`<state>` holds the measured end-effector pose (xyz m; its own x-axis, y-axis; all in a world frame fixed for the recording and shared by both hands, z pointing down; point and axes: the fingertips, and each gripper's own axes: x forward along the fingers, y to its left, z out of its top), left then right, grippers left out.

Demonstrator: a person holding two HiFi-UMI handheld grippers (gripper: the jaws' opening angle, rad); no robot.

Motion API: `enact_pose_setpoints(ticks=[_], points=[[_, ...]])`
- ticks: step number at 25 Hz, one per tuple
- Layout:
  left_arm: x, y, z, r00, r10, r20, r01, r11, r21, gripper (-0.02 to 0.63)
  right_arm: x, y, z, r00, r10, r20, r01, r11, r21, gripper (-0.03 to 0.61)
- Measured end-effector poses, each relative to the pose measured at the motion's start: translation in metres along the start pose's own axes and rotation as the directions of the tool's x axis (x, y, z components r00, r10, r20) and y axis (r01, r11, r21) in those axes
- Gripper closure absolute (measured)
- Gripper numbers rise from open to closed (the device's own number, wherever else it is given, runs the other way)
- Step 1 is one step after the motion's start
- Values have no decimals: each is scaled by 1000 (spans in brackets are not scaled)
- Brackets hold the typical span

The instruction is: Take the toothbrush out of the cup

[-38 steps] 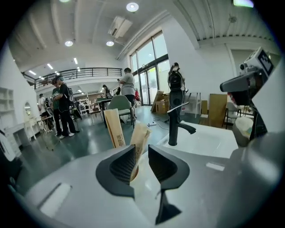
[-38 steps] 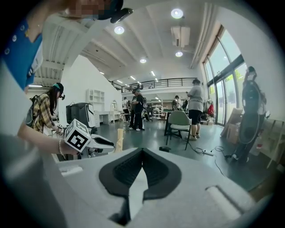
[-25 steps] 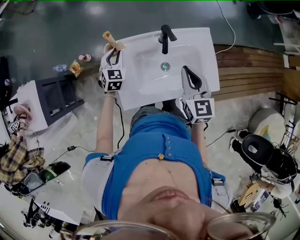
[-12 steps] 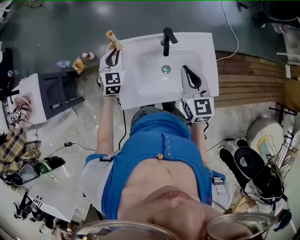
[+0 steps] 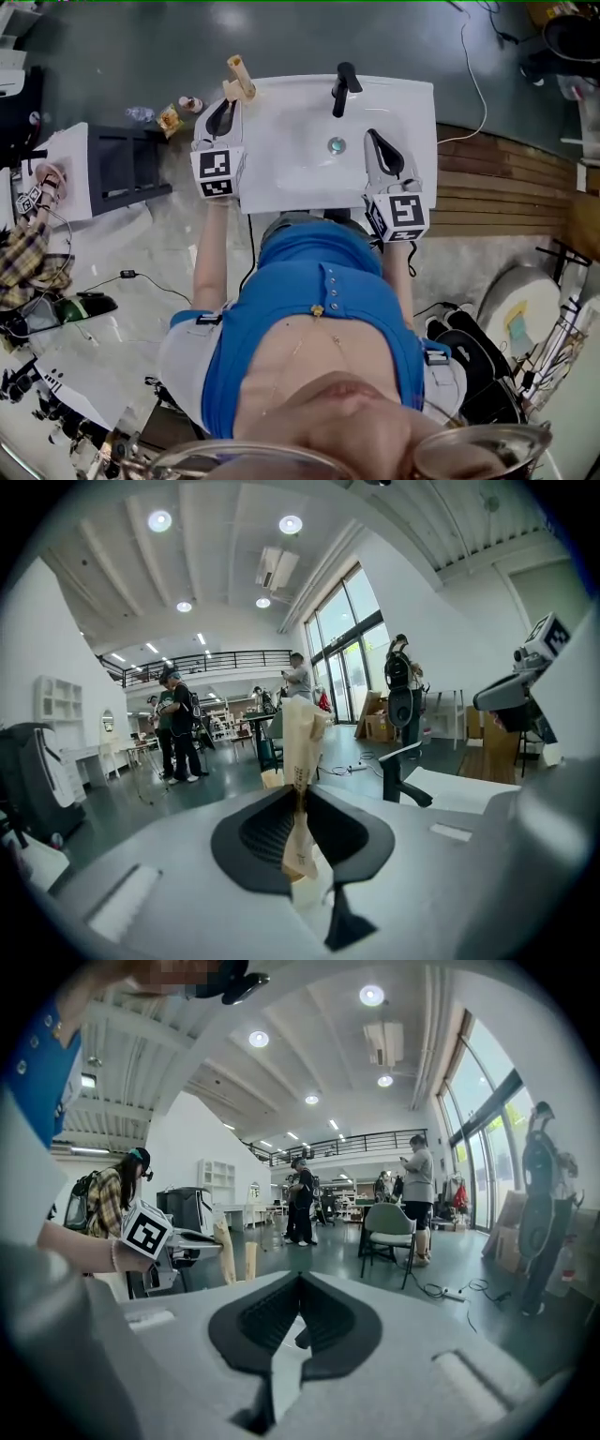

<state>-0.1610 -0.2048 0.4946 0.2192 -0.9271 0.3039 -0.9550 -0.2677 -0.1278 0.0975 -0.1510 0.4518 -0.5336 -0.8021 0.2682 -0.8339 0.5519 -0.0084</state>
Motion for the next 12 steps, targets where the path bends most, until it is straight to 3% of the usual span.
enact_pose_setpoints(ticks=[12], points=[[-46, -5, 22, 998, 53, 32, -50, 996, -76, 572, -1, 5, 7, 997, 76, 26, -75, 997, -16, 577]])
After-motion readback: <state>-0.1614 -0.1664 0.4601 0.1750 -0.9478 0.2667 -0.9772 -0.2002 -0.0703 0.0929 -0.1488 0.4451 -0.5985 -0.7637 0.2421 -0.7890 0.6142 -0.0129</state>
